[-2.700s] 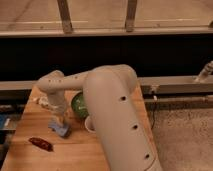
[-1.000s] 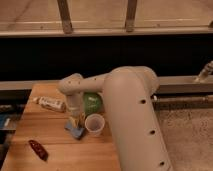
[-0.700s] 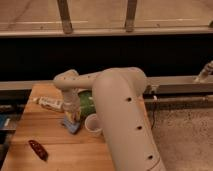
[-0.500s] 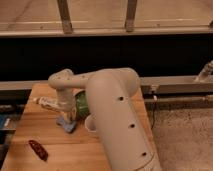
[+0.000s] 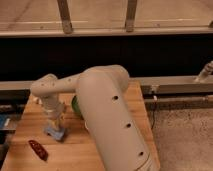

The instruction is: Wipe the white sponge on the table

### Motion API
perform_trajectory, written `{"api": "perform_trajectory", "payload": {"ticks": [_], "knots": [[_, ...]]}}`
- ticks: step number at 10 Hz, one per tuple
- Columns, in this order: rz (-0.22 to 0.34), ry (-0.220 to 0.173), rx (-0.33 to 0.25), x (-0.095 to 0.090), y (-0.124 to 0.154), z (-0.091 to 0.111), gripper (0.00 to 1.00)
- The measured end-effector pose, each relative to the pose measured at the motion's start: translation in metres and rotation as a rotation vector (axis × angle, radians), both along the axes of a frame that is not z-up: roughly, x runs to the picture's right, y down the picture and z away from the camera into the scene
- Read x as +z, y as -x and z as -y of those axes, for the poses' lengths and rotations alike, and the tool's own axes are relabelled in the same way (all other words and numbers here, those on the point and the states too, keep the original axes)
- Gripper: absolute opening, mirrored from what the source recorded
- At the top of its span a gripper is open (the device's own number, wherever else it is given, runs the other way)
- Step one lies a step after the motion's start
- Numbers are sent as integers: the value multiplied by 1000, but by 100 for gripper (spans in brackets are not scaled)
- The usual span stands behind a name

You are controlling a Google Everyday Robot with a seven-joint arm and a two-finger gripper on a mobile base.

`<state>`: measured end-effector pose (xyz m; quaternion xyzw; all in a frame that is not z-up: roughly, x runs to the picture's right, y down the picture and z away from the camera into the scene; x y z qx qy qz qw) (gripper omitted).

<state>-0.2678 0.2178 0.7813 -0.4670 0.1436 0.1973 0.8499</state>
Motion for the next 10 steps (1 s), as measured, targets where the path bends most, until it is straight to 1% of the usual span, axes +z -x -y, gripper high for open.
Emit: {"api": "perform_trajectory", "payload": {"ticks": [1, 2, 3, 4, 6, 7, 8, 9, 10], "knots": [[16, 12, -17, -7, 6, -12, 0], [10, 25, -14, -10, -1, -22, 0], [-1, 33, -5, -13, -8, -28, 0], [-15, 41, 6, -14, -20, -33, 0], [-85, 51, 67, -15, -67, -39, 0], [-107, 50, 89, -15, -81, -39, 0], [-140, 44, 119, -13, -100, -33, 0], [-162, 37, 136, -11, -114, -25, 0], [-167, 32, 139, -10, -119, -21, 0]]}}
